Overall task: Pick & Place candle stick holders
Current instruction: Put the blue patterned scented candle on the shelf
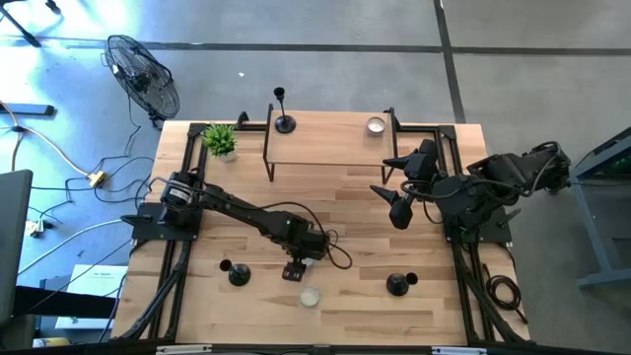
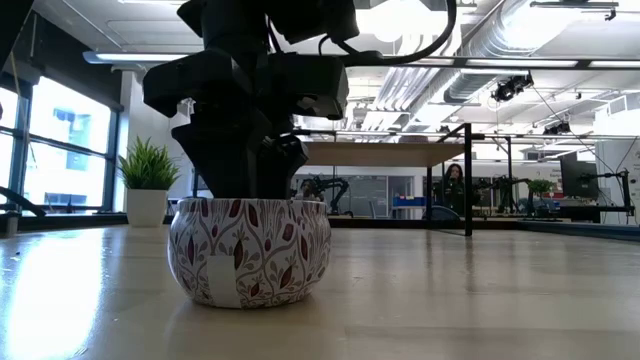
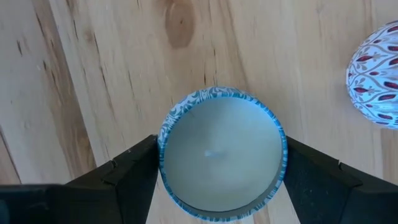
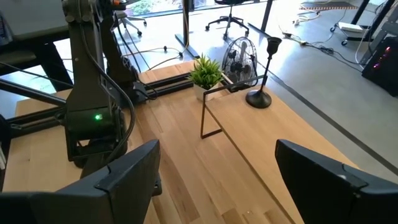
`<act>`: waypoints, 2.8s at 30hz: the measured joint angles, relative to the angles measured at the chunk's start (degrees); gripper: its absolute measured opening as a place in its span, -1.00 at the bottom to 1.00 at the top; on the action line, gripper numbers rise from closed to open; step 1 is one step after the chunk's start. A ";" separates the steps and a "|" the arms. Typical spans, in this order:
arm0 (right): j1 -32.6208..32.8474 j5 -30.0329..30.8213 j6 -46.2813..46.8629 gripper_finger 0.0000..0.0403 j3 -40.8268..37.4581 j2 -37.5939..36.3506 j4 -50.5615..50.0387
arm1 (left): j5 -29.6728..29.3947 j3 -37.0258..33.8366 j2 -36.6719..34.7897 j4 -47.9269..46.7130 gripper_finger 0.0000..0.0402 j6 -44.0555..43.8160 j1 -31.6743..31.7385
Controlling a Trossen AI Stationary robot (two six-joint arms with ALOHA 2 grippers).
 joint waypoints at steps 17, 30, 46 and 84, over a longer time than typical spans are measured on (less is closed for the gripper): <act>0.00 1.11 0.05 0.55 0.00 0.00 -0.02 | -3.80 5.62 -0.02 -12.70 0.40 -1.08 0.00; 0.00 -1.29 0.15 0.55 0.00 0.01 -0.02 | -5.27 9.21 -0.04 -15.08 0.40 -1.07 0.00; 0.03 -1.33 1.92 0.55 0.00 0.02 -1.96 | -10.41 19.00 -0.09 -22.43 0.40 1.45 0.44; -0.91 -1.54 1.00 0.55 0.00 0.02 -3.50 | -14.94 48.18 -0.11 -43.94 0.40 4.98 3.04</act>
